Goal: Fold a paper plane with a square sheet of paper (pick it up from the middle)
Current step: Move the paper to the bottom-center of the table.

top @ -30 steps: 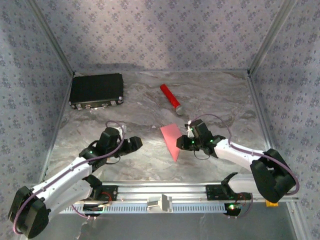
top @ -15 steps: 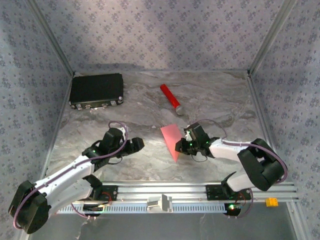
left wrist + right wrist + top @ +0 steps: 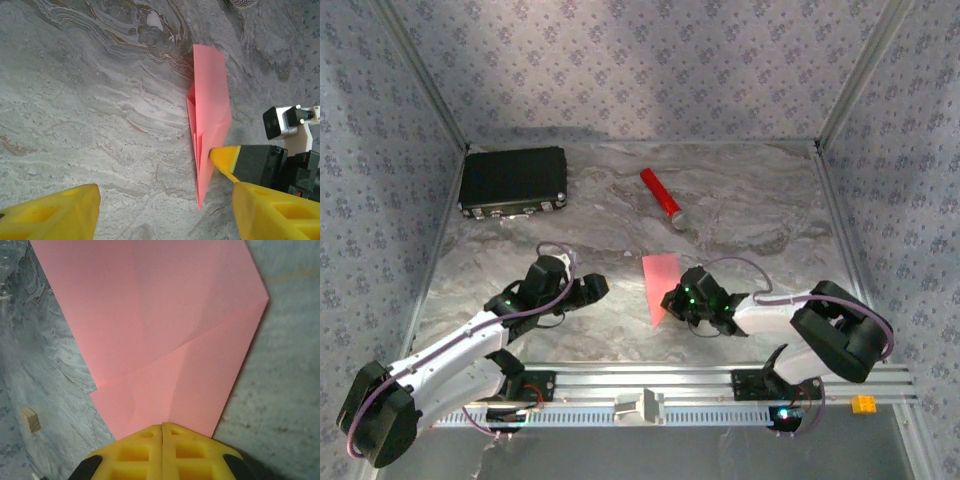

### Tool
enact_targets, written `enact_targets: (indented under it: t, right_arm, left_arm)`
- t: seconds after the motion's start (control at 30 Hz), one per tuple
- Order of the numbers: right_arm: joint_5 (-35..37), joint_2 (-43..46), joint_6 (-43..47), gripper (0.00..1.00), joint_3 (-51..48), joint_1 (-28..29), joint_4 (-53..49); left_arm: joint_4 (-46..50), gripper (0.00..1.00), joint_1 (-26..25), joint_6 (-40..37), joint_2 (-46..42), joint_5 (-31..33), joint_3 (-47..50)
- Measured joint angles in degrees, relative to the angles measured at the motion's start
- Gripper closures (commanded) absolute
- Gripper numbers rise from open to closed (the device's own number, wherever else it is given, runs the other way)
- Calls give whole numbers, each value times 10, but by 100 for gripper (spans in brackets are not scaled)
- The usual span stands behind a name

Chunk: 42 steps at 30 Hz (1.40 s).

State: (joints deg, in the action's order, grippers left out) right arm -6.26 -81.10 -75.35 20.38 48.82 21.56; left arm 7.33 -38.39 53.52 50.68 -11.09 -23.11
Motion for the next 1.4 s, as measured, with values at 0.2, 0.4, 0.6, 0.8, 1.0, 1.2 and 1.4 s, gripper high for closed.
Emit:
enact_targets:
  t: [0.2,0.4,0.6,0.8,1.0,1.2,1.4]
  right_arm:
    - [11,11,6,91,17,12,-37]
    - [-5,20,81,91,70,-10,-73]
    - [-40,-6,116,91,73,-52,-77]
    - [-40,-30,98,91,64,-52,-72]
    - [43,-27,-32,89,16,-3,17]
    - [130,-26,-139,85,7,79,44]
    - [126,5,-109,86,5,56,17]
  left_arm:
    - [0,30,0,0,-4,0,0]
    - [-1,30,0,0,-8,0,0]
    - [-3,33,-7,2,-6,0,0]
    - [-12,37,-12,2,14,0,0]
    - [-24,39,-19,5,40,0,0]
    - [-38,49,-30,7,67,-2,-9]
    - [-54,58,-52,10,103,-2,-38]
